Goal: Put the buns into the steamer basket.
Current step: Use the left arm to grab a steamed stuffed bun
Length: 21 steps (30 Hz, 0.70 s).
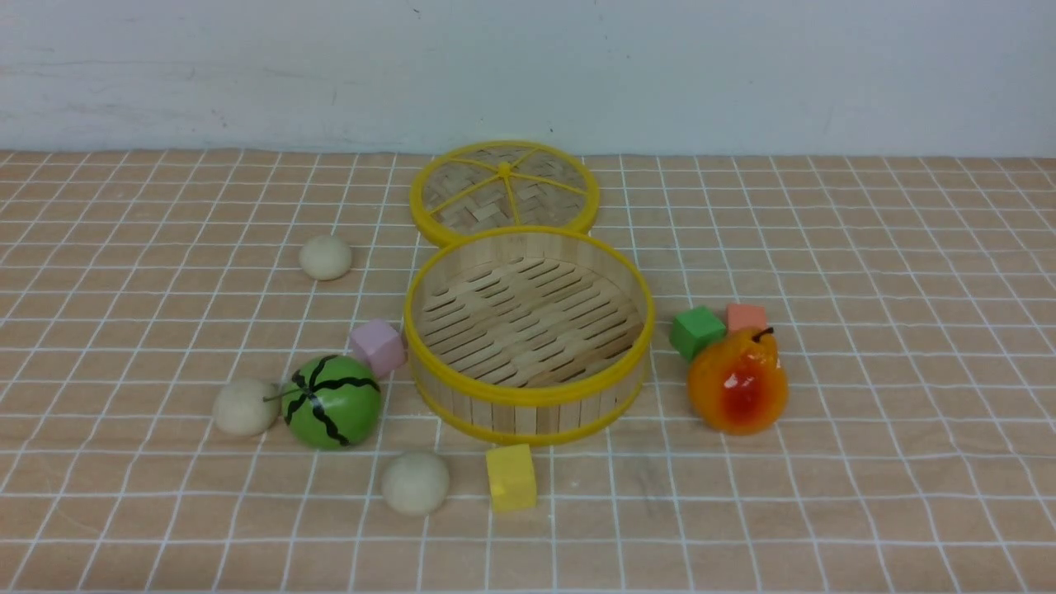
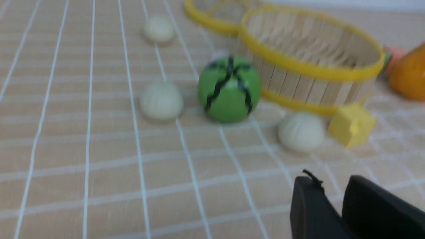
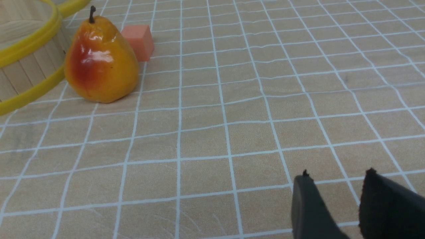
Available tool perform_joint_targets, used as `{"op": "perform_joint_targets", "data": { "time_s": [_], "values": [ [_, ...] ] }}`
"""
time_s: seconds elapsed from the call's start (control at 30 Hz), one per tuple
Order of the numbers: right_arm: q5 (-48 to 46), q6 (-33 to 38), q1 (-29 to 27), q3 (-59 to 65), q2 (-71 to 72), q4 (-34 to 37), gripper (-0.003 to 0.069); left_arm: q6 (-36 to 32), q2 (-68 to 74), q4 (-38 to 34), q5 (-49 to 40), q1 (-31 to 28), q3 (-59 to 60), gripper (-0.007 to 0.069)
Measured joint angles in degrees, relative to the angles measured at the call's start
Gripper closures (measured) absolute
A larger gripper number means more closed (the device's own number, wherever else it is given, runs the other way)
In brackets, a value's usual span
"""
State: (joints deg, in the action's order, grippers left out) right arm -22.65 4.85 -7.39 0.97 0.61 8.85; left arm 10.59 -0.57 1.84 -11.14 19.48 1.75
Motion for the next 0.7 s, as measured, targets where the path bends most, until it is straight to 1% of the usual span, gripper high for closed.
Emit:
{"op": "perform_joint_targets", "data": {
  "time_s": [0.03,0.07,0.2,0.33,0.5,0.67,0.7],
  "values": [
    [0.00,0.00,0.00,0.00,0.00,0.00,0.0418,0.44,0.00,0.00,2.39,0.00,0.00,0.0470],
    [0.00,0.00,0.00,0.00,0.00,0.00,0.0418,0.44,0.00,0.00,2.39,0.00,0.00,0.0470],
    [0.00,0.00,0.00,0.00,0.00,0.00,0.0418,3.24,0.00,-0.05,7.36,0.00,0.00,0.0465],
    [0.00,0.00,0.00,0.00,0.00,0.00,0.0418,4.06,0.00,0.00,11.14,0.00,0.00,0.0460],
    [0.00,0.00,0.00,0.00,0.00,0.00,0.0418,5.24,0.00,-1.01,10.16,0.00,-4.15,0.0460],
    [0.00,0.00,0.00,0.00,0.00,0.00,0.0418,5.61,0.00,-1.22,6.71,0.00,-15.59,0.0457],
    [0.00,0.00,0.00,0.00,0.00,0.00,0.0418,5.61,0.00,-1.22,6.71,0.00,-15.59,0.0457]
  ]
}}
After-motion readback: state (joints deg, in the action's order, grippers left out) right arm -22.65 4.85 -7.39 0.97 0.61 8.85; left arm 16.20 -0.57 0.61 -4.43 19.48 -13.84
